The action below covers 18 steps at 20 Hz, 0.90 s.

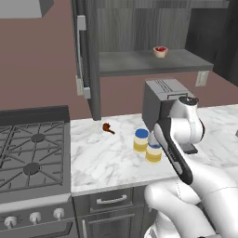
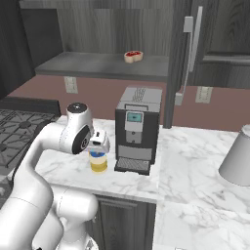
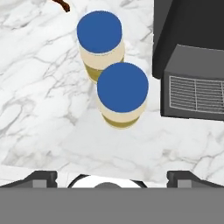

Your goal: Pick the mayonnaise and mayonnaise from the counter and place them in the cabinet.

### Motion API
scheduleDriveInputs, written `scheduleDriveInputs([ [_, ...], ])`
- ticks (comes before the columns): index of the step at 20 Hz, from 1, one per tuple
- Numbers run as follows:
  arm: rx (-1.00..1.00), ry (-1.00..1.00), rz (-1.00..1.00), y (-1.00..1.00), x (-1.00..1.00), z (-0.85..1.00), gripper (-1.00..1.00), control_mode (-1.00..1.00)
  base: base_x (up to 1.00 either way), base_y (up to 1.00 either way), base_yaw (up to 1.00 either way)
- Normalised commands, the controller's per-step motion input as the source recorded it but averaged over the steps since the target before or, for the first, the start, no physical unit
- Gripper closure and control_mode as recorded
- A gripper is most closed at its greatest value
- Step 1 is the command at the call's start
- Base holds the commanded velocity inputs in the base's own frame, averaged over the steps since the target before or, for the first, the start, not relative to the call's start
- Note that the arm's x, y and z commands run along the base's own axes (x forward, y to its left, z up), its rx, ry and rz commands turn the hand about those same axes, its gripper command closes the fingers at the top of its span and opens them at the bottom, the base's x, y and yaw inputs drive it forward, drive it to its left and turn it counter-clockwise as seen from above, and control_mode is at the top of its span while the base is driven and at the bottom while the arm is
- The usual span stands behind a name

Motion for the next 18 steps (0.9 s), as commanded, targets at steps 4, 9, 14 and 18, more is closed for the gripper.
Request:
scheduleDriveInputs([
  [4,0.0,0.0,0.0,-0.03,0.03,-0.35,-1.0,-1.0,0.0,0.0,0.0],
  [9,0.0,0.0,0.0,-0.02,0.09,-0.22,-1.0,-1.0,0.0,0.0,0.0],
  [14,0.0,0.0,0.01,0.0,0.14,-0.22,-1.0,-1.0,0.0,0.0,0.0],
  [18,0.0,0.0,0.02,0.0,0.18,-0.23,-1.0,-1.0,0.0,0.0,0.0],
])
